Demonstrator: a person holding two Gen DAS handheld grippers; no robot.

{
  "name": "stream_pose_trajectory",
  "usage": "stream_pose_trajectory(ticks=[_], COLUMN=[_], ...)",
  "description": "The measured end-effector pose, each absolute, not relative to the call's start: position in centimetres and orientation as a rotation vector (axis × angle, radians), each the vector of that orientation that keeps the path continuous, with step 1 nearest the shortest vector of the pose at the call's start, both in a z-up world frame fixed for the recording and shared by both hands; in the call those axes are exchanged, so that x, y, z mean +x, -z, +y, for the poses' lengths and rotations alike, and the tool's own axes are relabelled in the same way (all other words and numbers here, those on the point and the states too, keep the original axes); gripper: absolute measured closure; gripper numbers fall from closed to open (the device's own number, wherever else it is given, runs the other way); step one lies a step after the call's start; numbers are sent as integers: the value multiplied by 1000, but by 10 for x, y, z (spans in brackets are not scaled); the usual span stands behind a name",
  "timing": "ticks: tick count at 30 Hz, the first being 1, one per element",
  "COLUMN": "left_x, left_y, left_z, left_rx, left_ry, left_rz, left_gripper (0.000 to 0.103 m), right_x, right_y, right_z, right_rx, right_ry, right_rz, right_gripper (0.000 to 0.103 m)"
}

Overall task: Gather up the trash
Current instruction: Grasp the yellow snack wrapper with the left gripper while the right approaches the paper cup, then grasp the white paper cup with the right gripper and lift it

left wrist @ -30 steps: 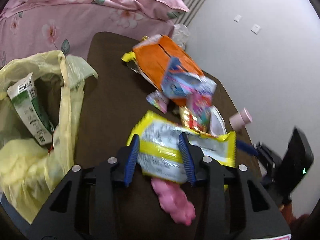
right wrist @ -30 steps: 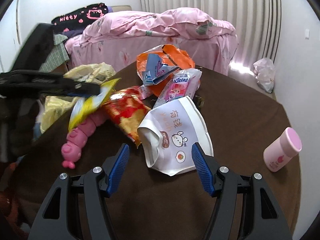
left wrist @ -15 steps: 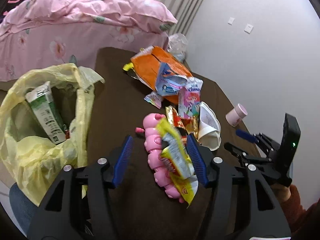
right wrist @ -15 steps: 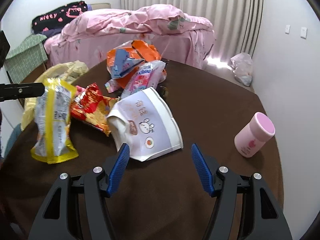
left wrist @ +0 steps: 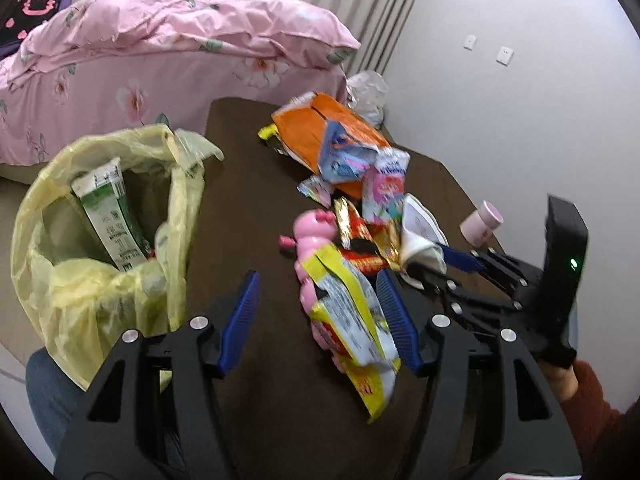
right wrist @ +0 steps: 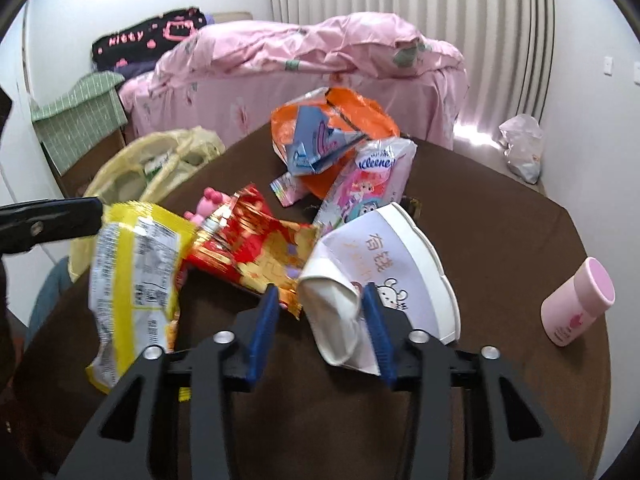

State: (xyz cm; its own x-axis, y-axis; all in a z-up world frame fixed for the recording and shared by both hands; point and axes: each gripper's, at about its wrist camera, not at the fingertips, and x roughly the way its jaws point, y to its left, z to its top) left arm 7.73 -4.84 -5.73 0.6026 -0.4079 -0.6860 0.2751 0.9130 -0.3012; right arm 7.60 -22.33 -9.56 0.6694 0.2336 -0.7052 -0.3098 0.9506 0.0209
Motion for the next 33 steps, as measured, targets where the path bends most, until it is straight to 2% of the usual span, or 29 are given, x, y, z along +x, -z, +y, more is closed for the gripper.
stream_pose_trajectory(ticks=[4, 6, 8, 10, 14, 15, 16, 18, 27, 33], left_x=[75, 78, 80, 80, 77, 77, 76, 75, 71, 71], left_y=[67, 74, 79, 80, 75, 73, 72, 68, 66, 67], left_z=[-60, -67, -72, -75, -77, -77, -77, -77, -77, -67], left_rx=[-146, -135, -135, -136, -134, -134, -132, -130, -121, -141], left_ry=[420, 421, 432, 451, 473, 479, 484, 494, 498, 495], left_rz=[870, 894, 908, 912, 883, 873, 866, 852, 833, 832], left_gripper=[46, 49, 65, 75, 79, 79, 80, 81, 82, 82], right_x=[68, 61, 54, 48, 38, 37, 36, 35, 64, 71], right_y=[100, 103, 105, 106, 102, 101, 99, 96, 101, 108], right_z=[-237, -250, -260, -272, -293, -299, -302, -309, -307, -293], right_rx=[-129, -136, -135, -138, -123, -79, -35, 87, 358, 313], right_ry=[-286, -263, -244, -208, -116, -116, -127, -205, -105, -106], right_rz=[816, 836, 845, 852, 812, 803, 802, 787, 754, 797], right_gripper=[76, 79, 79, 79, 78, 76, 60, 42, 42, 41])
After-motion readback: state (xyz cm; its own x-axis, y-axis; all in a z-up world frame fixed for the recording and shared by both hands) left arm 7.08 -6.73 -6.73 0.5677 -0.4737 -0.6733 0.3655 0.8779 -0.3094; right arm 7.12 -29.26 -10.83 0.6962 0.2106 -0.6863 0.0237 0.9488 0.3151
